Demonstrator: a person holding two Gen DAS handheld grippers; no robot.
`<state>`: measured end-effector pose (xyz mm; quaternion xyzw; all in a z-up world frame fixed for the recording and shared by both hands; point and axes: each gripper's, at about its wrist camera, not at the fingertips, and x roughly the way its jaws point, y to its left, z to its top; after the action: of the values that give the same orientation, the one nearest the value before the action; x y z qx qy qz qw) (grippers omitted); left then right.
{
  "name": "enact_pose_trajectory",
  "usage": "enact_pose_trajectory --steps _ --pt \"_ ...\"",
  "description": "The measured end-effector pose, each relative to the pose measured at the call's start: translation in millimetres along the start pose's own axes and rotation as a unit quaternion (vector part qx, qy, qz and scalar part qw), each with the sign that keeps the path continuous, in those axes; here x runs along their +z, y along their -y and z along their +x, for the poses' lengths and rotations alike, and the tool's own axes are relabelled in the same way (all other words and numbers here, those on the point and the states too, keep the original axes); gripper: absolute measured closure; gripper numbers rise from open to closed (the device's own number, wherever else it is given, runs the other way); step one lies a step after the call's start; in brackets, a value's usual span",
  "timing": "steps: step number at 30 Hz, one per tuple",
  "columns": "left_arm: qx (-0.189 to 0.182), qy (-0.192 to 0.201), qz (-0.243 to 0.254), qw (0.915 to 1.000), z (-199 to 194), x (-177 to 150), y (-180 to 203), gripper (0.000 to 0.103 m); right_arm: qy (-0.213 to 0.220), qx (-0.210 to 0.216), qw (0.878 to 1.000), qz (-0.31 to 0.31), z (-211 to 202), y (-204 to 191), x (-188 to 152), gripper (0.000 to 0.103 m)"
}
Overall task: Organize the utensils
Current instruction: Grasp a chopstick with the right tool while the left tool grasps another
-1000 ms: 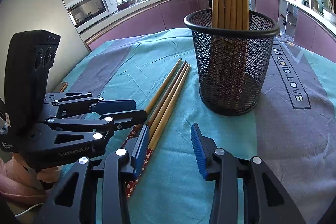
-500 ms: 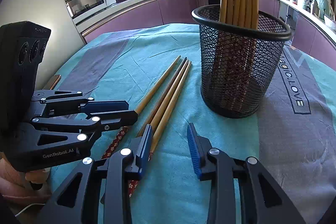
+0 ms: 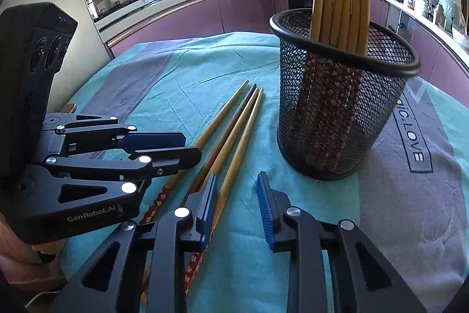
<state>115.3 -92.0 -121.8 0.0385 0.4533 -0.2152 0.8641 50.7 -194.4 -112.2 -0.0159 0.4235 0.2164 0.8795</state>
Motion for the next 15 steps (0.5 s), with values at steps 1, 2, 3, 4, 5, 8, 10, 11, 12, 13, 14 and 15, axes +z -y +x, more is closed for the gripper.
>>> enact_pose_trajectory --steps 1,2,3,4,5,8,10,11,12,13,14,15 --pt "0.001 -0.001 0.0 1.0 1.6 1.9 -0.6 0.081 0.0 0.0 1.0 0.002 1.3 1.2 1.6 0.081" --pt "0.0 -0.002 0.0 1.0 2.8 3.0 -1.5 0.081 0.0 0.0 1.0 0.003 2.9 2.0 3.3 0.081" --pt "0.0 -0.002 -0.001 1.0 3.8 4.1 -2.4 0.081 0.0 0.0 1.0 0.004 4.6 2.0 5.2 0.083" --pt "0.0 -0.002 -0.003 1.0 4.7 5.7 -3.0 0.081 0.0 0.0 1.0 0.006 5.6 2.6 6.6 0.085" --pt "0.001 -0.002 -0.004 1.0 5.2 6.4 -3.6 0.082 0.0 -0.001 1.0 0.008 6.1 3.1 7.5 0.087" --pt "0.003 -0.001 -0.007 1.0 5.6 7.0 -4.3 0.09 0.001 0.004 1.0 0.019 5.7 6.2 7.0 0.093" --pt "0.001 -0.001 -0.012 0.9999 5.2 7.0 -4.7 0.092 0.003 0.008 1.0 0.028 4.6 7.4 4.8 0.095" --pt "0.0 0.0 -0.014 0.9999 4.9 6.6 -4.3 0.093 0.005 0.012 0.999 0.036 3.7 9.4 4.1 0.096" --pt "-0.002 0.001 -0.018 0.9998 4.2 6.3 -4.6 0.093 0.006 0.014 0.999 0.041 2.8 10.9 3.4 0.096" --pt "-0.002 0.001 -0.021 0.9998 3.9 5.6 -4.4 0.094 0.009 0.016 0.999 0.048 1.4 13.1 2.4 0.097" --pt "-0.002 0.003 -0.024 0.9997 3.0 5.2 -4.3 0.094 0.012 0.018 0.998 0.054 -0.3 15.2 1.5 0.097" --pt "-0.001 0.006 -0.026 0.9996 1.4 4.7 -4.0 0.094 0.015 0.019 0.998 0.059 -2.1 17.2 0.5 0.097"
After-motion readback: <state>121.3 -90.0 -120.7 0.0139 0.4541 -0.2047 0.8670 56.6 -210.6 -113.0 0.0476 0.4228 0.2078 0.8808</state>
